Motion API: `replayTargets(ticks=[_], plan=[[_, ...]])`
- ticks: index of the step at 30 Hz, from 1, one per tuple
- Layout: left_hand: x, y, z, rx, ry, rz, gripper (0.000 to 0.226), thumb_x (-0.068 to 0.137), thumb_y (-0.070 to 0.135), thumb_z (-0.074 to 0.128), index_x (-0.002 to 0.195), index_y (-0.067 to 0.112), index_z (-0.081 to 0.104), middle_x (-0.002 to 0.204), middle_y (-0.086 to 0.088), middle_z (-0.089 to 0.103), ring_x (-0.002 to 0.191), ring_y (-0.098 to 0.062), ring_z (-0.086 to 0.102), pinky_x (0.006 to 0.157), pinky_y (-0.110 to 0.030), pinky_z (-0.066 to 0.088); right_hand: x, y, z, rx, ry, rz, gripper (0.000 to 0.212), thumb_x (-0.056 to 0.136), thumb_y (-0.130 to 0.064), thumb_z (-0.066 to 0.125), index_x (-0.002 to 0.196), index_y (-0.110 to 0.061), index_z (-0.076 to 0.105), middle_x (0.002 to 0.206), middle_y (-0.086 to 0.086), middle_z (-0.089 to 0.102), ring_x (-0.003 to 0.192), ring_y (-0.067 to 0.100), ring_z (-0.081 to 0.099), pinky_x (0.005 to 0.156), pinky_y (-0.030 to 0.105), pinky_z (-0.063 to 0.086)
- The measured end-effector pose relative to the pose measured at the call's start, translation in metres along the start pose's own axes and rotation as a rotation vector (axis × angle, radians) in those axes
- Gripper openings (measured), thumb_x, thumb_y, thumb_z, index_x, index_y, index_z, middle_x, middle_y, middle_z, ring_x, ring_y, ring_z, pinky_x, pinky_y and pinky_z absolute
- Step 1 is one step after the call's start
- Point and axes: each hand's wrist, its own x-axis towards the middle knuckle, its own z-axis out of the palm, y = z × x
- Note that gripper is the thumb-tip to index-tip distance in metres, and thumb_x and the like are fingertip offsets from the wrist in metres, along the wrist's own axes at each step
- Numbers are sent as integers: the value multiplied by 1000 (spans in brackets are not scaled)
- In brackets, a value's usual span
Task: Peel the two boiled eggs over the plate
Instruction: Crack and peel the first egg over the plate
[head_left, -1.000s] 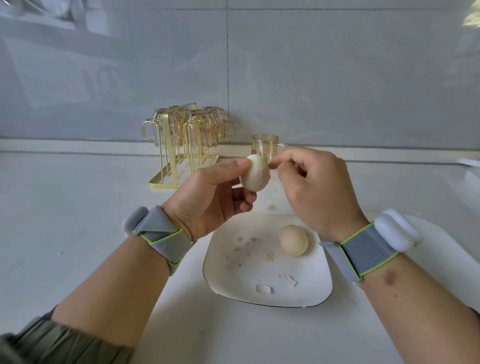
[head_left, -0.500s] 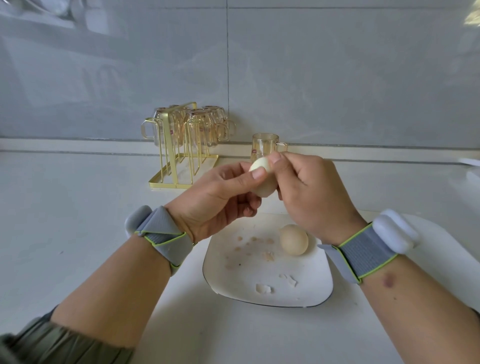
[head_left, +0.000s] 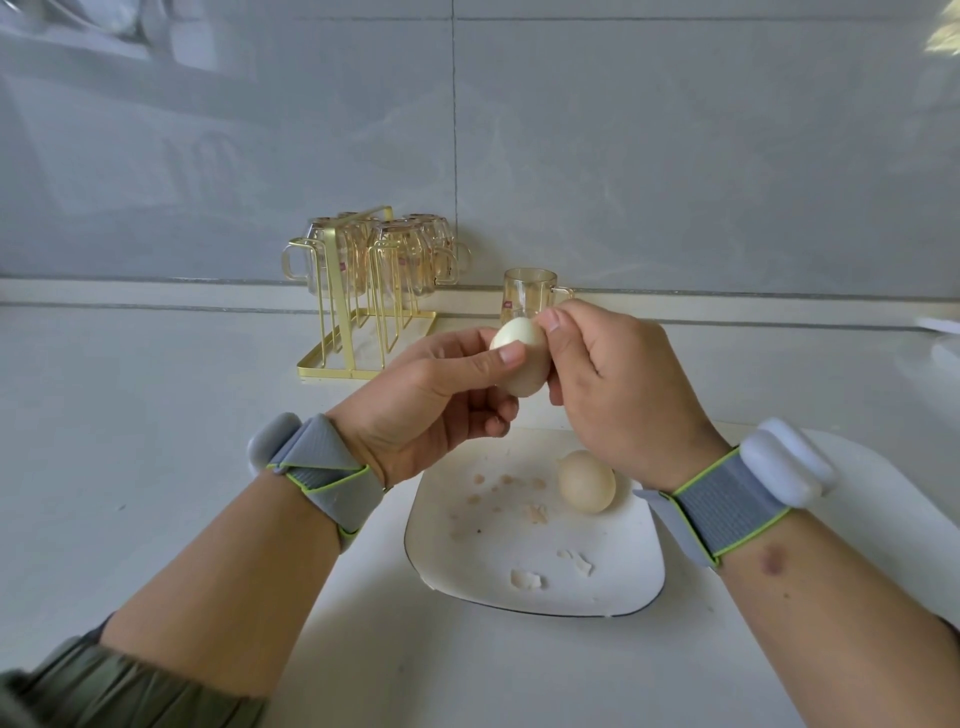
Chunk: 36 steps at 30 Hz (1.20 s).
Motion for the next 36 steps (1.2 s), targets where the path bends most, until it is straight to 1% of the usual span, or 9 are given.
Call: replayTargets(ticks=[5,10,13,16,22,25,27,30,36], plan=[[-1,1,0,-41,-23,-32,27,85,18,59,104,-1,61,79,-8,63,63,-20,61,57,-27,53,1,1,0,2,50,51,30,104,-19,42,88,-9,66,61,0,59,62,25,56,62,41,44],[-3,4,0,-78,-13,-48,37,84,18,58,113,-5,59,85,-14,59,62,-24,63,55,-29,54,2,3,-1,-33,120,106,30,103,-17,40,92,-12,68,57,-18,49,58,10,51,60,28,38],[-2,5,-1,-108,-8,-61,50,85,19,57,126,-8,51,103,-21,57,63,-26,65,56,-33,55,4,4,-2,-30,154,150,31,103,-19,40,90,-14,68,55,-19,47,56,2,49,55,18,36],[-2,6,-3,-130,-21,-59,42,87,20,56,123,-1,54,111,-22,62,71,-30,69,59,-36,57,4,3,-3,-23,150,160,30,100,-19,46,84,-15,71,47,-14,46,52,8,49,54,26,37],[-2,7,-4,-123,-8,-4,38,90,19,52,119,-4,58,95,-17,66,68,-29,62,62,-34,54,-1,-5,-5,109,112,109,28,82,-21,50,77,-16,77,45,-8,47,48,11,44,47,24,33],[-2,7,-3,-106,3,9,38,92,19,50,121,-5,55,99,-21,57,67,-28,59,61,-33,53,0,-5,-5,158,109,82,34,92,-27,49,72,-12,72,50,6,53,55,24,51,52,38,44],[-2,7,-2,-91,-19,6,30,90,19,52,113,0,56,92,-18,57,67,-27,59,60,-32,53,-1,-6,-3,153,74,40,41,100,-34,50,62,-25,62,55,16,51,56,29,49,54,42,44],[-3,6,1,-51,-58,3,22,87,20,55,101,3,58,84,-14,59,66,-25,59,60,-31,53,-2,-10,0,144,25,18,44,102,-36,49,61,-50,56,51,1,54,52,20,51,53,34,44],[-2,2,2,-2,-71,28,13,87,19,59,95,10,63,78,-8,60,64,-20,58,58,-27,52,-2,-3,3,67,34,21,45,105,-30,42,71,-8,60,55,10,59,55,25,55,55,44,43]])
